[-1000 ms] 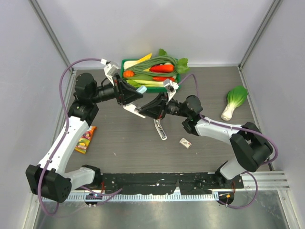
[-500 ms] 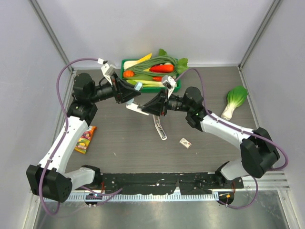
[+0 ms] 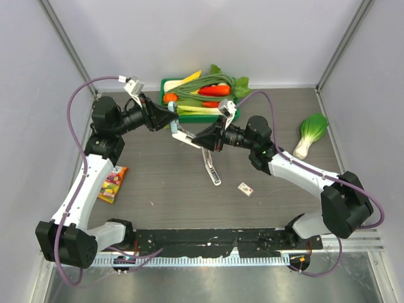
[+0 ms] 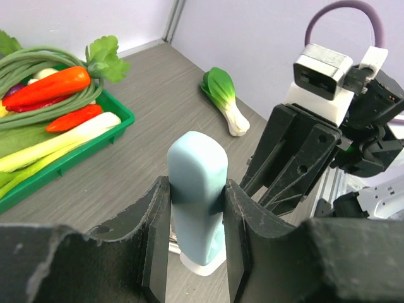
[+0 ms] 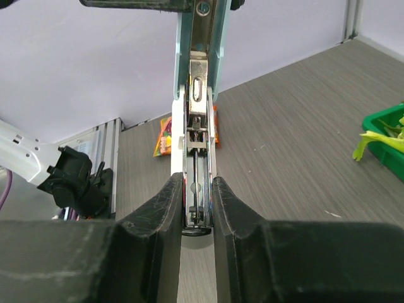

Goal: Load the staples into the stapler

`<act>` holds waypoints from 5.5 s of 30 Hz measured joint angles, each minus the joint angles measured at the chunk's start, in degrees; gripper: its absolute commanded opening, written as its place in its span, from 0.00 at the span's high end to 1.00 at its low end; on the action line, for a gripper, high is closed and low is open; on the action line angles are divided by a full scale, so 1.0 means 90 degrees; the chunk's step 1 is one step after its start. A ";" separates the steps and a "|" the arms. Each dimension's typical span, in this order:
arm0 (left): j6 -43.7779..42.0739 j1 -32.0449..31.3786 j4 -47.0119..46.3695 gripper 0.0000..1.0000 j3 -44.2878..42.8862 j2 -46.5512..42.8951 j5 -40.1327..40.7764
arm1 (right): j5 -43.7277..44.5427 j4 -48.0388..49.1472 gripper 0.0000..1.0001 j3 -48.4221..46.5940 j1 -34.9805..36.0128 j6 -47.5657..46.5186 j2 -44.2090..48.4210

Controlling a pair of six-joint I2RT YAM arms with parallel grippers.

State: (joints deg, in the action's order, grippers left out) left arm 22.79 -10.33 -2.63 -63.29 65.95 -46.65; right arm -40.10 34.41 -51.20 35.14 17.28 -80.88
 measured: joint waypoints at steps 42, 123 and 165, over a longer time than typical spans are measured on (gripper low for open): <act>-0.0459 0.0403 0.0372 0.00 -0.0199 -0.0374 0.0323 | 0.2531 -0.2147 0.99 -0.0265 0.1338 -0.1770 -0.0403; -0.8514 -0.0350 0.3468 0.00 0.2171 0.0767 -0.0522 | 0.4452 -0.0782 0.75 0.0440 0.2688 -0.3252 -0.2363; -1.0210 -0.0692 0.5598 0.42 0.0391 0.2958 -0.0840 | 0.3526 -0.0957 0.99 0.0588 0.2203 -0.3237 -0.1991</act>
State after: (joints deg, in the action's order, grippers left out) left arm -69.10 -16.56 47.75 -59.77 92.58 -54.22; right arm -8.36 25.80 -45.91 54.96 -11.86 -98.80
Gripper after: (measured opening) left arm 0.603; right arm 0.259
